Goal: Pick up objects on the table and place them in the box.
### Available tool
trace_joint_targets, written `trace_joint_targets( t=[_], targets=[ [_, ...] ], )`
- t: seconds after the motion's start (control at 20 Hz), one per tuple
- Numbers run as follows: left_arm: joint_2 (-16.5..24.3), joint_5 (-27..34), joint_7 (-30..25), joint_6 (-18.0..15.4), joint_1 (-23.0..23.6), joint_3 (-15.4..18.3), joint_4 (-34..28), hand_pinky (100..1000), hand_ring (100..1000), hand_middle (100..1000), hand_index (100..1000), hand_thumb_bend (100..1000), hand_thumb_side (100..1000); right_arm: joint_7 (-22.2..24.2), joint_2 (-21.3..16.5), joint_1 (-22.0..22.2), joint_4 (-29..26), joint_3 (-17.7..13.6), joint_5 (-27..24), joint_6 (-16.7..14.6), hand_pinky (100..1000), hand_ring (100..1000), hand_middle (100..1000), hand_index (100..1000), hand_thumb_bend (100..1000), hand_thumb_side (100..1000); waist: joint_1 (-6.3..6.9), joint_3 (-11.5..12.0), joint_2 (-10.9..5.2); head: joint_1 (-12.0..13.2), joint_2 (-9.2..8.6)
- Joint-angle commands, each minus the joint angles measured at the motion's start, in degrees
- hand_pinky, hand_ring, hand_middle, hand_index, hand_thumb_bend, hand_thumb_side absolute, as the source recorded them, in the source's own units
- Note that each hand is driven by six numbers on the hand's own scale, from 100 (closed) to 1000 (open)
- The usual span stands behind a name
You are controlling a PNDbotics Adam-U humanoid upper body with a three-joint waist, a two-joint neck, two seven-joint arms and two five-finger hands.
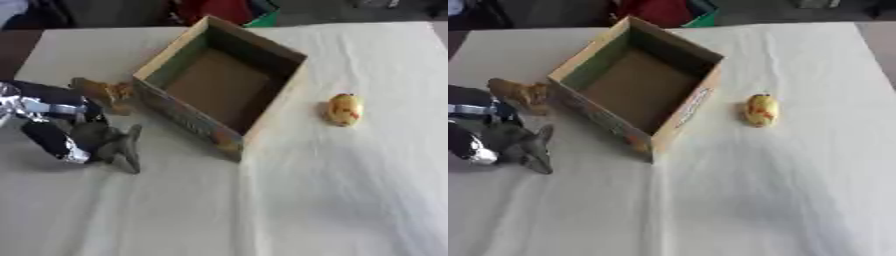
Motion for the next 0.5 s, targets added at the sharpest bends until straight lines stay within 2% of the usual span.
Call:
trace_joint_targets(
  t=[0.05, 0.3, 0.5],
  targets=[
    [0.93, -1.22, -0.06, 0.84, -1.14, 0.39, -0.08, 465, 561, 523, 649, 100, 400, -0.06, -0.78, -0.24, -1.12, -0.58, -0.68, 0.24, 704, 1000, 588, 830, 100, 955, -0.12, -0.01, -0.93, 0.16, -0.53],
    [-0.05, -0.12, -0.06, 3.94, -1.57, 0.61, 0.23, 429, 494, 464, 508, 100, 269, -0.03, -0.59, -0.05, -1.12, -0.68, -0.71, 0.43, 704, 1000, 587, 830, 100, 956, -0.2, -0.08, -0.92, 0.13, -0.63],
    [-0.29, 2.11, -0.06, 4.87, -1.54, 0.06, 0.13, 411, 473, 436, 435, 100, 273, -0.08, -0.44, 0.1, -1.12, -0.74, -0.62, 0.57, 704, 1000, 586, 829, 100, 958, -0.19, -0.16, -0.89, 0.25, -0.65]
  ],
)
